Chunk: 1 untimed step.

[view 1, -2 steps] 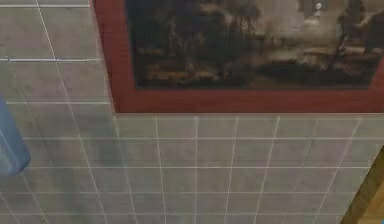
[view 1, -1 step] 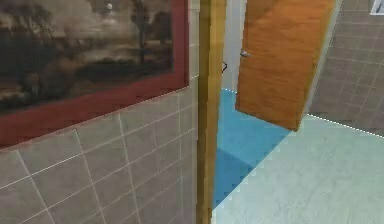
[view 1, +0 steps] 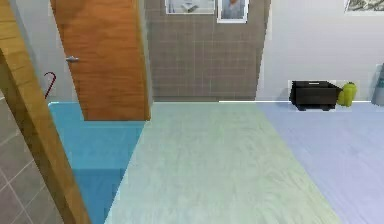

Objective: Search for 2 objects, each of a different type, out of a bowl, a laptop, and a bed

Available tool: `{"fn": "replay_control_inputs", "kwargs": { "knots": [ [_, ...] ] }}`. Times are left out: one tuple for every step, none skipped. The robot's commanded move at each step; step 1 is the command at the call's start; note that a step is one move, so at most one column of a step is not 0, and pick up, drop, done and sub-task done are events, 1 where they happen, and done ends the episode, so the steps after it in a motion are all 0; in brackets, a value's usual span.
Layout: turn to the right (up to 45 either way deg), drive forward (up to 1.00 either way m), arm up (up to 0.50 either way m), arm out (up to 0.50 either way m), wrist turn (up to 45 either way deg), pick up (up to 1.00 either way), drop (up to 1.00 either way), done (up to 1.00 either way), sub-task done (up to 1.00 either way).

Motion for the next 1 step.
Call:
{"fn": "replay_control_inputs", "kwargs": {
  "knots": [
    [45.0,0.0,0.0,0.0,0.0,0.0,0.0,0.0,0.0]
  ]
}}
